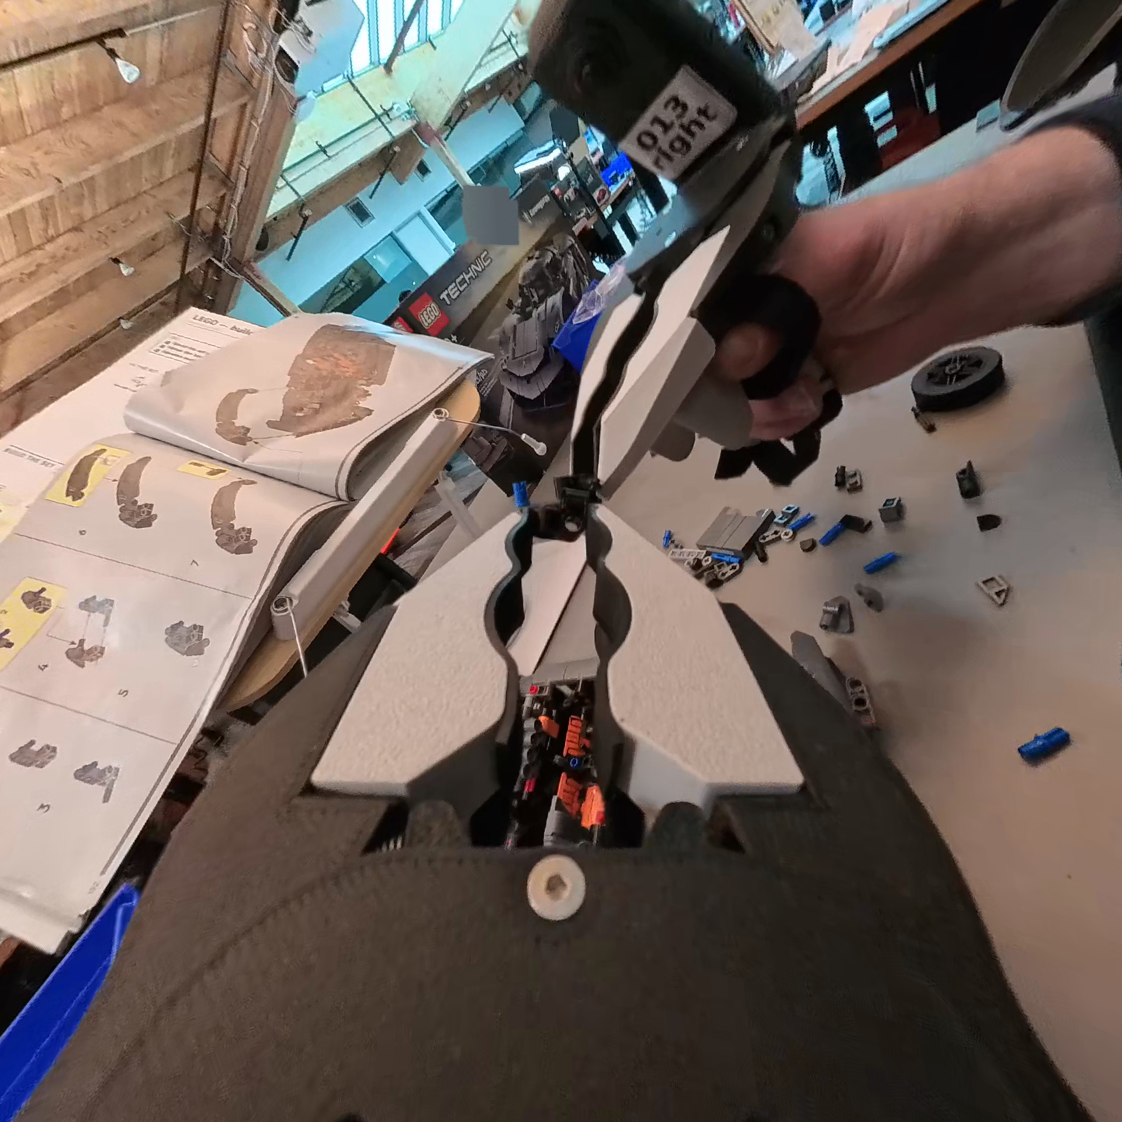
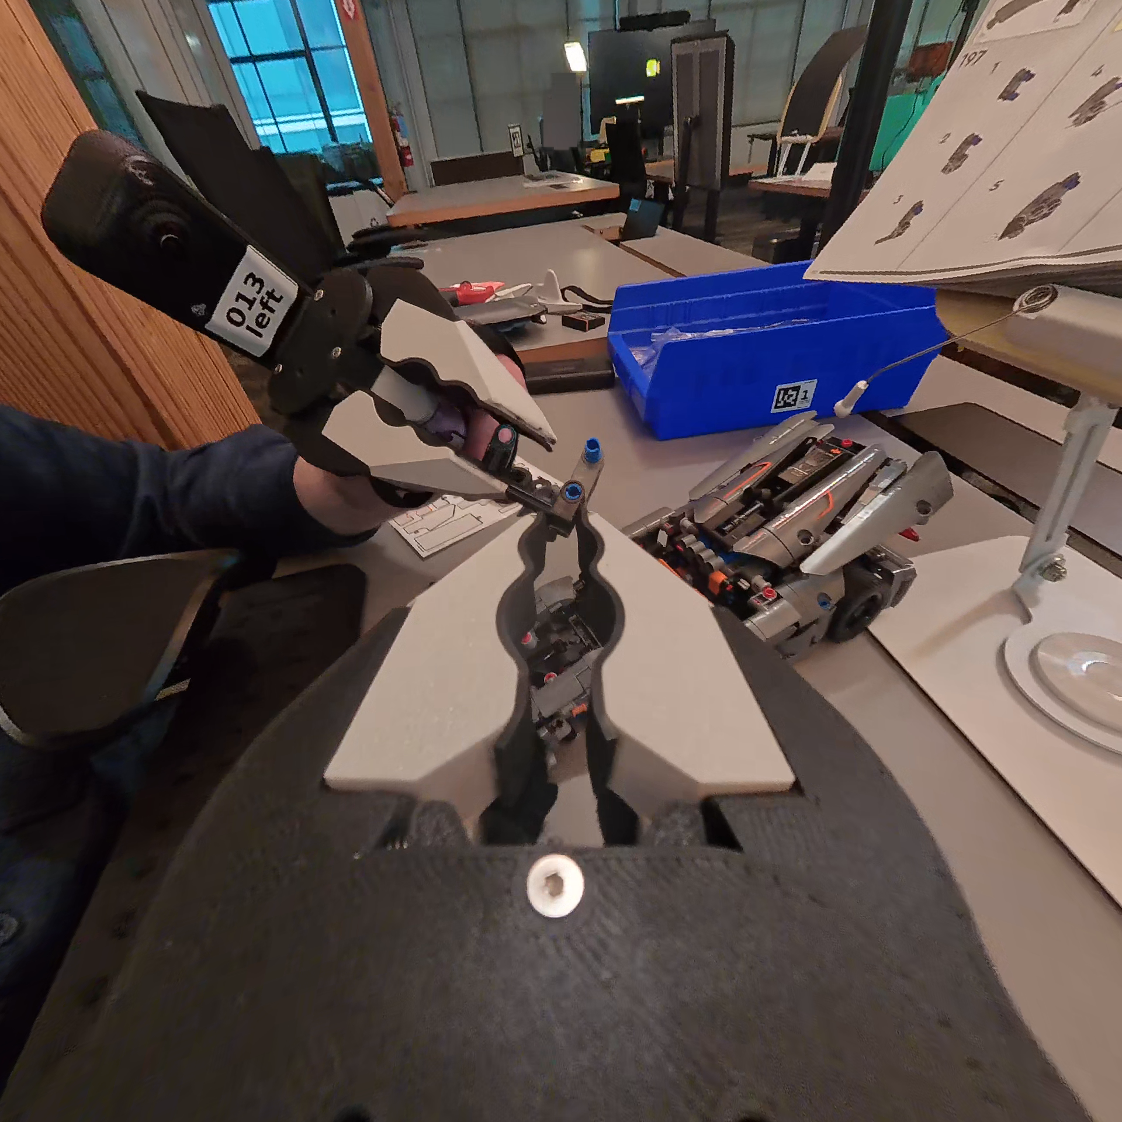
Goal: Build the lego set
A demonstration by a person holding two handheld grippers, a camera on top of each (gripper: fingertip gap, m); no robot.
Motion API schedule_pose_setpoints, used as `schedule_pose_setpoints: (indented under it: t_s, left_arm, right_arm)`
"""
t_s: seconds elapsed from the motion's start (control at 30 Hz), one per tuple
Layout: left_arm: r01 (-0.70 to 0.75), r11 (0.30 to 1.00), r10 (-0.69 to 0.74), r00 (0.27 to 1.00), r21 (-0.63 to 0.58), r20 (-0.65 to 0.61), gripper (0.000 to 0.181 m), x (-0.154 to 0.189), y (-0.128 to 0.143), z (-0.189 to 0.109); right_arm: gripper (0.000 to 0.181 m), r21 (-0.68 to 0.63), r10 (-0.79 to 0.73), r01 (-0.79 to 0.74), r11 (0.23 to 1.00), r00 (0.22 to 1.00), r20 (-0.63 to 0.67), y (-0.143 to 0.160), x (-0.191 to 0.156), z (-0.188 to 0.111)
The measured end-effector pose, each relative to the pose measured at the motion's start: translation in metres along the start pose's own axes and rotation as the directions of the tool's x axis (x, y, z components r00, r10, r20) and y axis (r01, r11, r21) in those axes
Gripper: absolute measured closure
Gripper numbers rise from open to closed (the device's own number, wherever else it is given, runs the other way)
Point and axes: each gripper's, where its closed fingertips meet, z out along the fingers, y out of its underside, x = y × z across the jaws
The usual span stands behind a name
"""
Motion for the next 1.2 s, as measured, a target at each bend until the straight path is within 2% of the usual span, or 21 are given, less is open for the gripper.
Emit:
schedule_pose_setpoints:
  t_s: [1.0, 1.2]
  left_arm:
    - [0.087, 0.994, -0.086, 0.996, 0.063, -0.027, 0.167, 0.004, -0.008, 0.002]
    - [0.032, 0.999, -0.032, 0.999, -0.02, 0.014, 0.167, -0.001, 0.004, 0.004]
  right_arm:
    - [0.174, 0.073, 0.003, -0.003, 0.997, 1.0, -0.001, -0.005, -0.006, 0.007]
    - [0.174, 0.022, -0.075, 0.078, 0.997, 0.991, -0.109, -0.003, 0.005, 0.003]
